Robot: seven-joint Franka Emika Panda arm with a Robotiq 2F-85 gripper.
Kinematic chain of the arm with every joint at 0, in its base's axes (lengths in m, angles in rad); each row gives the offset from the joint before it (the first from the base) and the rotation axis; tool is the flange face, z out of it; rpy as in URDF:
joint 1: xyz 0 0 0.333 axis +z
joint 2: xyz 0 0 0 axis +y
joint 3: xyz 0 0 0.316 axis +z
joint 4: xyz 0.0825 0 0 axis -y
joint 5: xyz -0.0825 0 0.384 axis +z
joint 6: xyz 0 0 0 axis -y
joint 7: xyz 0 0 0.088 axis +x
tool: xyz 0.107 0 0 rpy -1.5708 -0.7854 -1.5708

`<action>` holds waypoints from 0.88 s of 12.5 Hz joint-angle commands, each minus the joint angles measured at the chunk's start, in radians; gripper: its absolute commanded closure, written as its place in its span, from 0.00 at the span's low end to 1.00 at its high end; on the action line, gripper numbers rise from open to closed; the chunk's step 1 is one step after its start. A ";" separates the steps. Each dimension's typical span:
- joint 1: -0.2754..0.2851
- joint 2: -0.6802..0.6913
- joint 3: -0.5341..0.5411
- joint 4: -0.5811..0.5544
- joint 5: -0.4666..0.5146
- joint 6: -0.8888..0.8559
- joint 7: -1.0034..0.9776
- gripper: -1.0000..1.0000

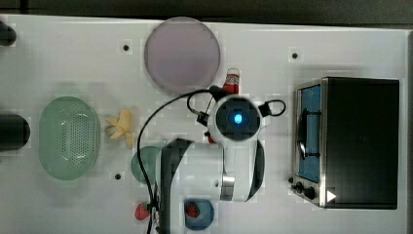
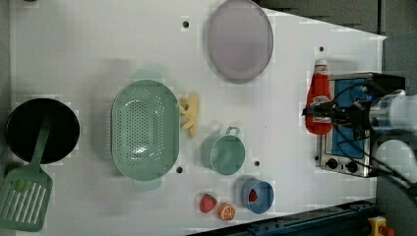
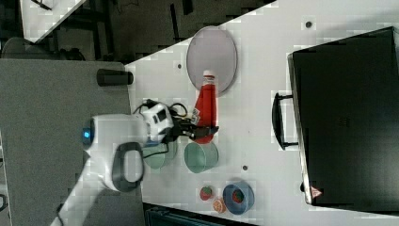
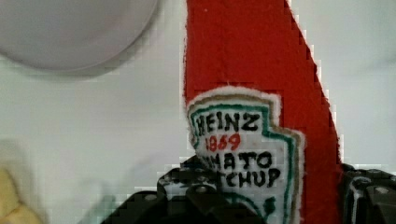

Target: Pick ketchup from plate and place it on table.

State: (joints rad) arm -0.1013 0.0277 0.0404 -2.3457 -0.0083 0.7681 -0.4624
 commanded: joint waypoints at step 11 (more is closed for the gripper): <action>0.006 0.015 0.006 -0.009 0.004 0.175 0.175 0.00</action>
State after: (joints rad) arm -0.0917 0.1033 0.0402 -2.4160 -0.0092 0.9409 -0.3899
